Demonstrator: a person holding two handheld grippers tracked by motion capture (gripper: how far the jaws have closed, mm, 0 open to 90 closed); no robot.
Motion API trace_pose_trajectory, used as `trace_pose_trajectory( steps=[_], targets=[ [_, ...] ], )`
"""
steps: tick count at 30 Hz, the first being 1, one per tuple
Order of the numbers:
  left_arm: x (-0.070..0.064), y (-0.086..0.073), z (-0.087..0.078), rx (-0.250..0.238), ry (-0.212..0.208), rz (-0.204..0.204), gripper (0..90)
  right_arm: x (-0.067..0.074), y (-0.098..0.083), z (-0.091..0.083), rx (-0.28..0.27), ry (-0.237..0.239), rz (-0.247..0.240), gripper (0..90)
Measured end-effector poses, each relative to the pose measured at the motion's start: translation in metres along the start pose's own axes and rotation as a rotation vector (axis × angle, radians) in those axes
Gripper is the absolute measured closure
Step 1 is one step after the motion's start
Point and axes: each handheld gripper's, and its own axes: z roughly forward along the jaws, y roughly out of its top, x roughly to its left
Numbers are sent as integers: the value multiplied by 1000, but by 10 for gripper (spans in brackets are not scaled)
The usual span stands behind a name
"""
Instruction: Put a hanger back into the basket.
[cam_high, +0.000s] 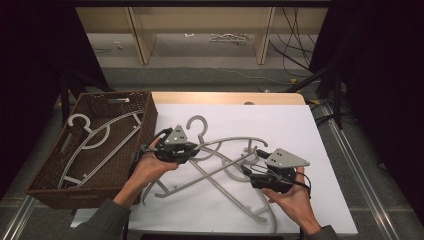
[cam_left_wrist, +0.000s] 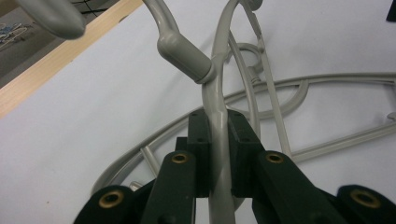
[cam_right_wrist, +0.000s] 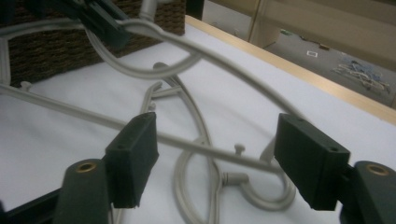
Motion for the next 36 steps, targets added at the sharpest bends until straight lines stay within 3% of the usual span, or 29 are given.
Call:
trace_pose_trajectory(
  steps=[5, 13, 18, 20, 23, 28, 31, 36],
  targets=[
    [-3, 5, -9, -20, 16, 0, 816, -1, -9, -1, 6, -2, 41, 282],
    [-8, 14, -26, -73, 38, -14, 816, -1, -18, -7, -68, -33, 89, 278],
    [-12, 17, -25, -59, 22, 6, 816, -3, -23, -9, -65, -45, 113, 258],
    [-12, 19, -27, -66, 20, -7, 817, -3, -25, -10, -92, -39, 121, 247],
    [-10, 24, -30, -98, 30, -45, 816, -3, -28, -12, -63, -37, 130, 228],
    [-9, 36, -36, -114, 30, -52, 816, 1, -30, -14, -27, -37, 131, 232],
    [-4, 47, -48, -93, 39, -13, 815, 1, -31, -14, -34, -38, 125, 233],
    [13, 62, -79, -135, 97, -20, 816, -2, -34, -17, -55, -41, 148, 233]
  ],
)
